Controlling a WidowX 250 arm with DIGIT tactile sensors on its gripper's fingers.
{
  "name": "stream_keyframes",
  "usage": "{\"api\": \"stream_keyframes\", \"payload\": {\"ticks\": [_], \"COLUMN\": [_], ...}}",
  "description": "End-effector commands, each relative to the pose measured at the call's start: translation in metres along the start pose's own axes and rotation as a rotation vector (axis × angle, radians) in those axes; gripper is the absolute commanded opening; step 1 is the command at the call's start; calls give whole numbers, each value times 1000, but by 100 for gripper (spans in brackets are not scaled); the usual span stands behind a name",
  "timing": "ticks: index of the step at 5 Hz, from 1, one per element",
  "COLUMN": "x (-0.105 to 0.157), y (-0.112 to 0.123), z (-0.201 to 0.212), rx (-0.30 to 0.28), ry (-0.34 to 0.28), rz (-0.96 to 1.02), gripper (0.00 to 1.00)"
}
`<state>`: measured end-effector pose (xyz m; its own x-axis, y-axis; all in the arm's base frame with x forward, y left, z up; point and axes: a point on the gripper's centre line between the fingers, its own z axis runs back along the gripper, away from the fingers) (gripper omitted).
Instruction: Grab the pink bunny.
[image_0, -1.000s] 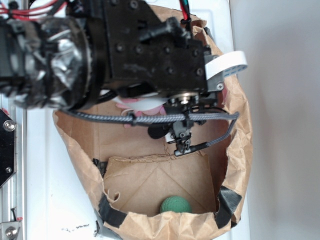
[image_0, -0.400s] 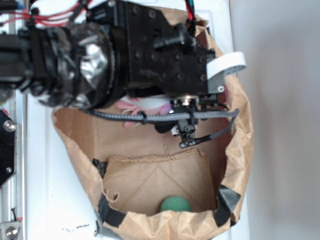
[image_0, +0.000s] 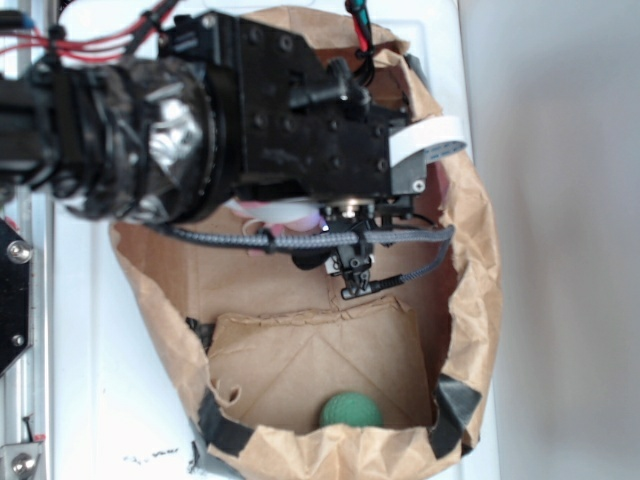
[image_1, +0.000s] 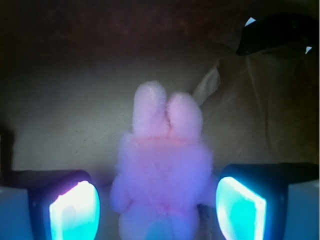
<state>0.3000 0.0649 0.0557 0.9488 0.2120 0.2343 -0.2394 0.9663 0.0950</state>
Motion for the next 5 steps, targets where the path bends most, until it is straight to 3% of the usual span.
{"api": "stream_keyframes", "payload": {"ticks": [1,3,4,5], "x": [11,11,11,11], "y": [8,9,9,9], "z": [12,13,13,13], "rx": [-10,-14,-11,-8], "ry": [-41,-46,-52,-51], "rz": [32,37,29,28], "gripper": [0,0,100,100]}}
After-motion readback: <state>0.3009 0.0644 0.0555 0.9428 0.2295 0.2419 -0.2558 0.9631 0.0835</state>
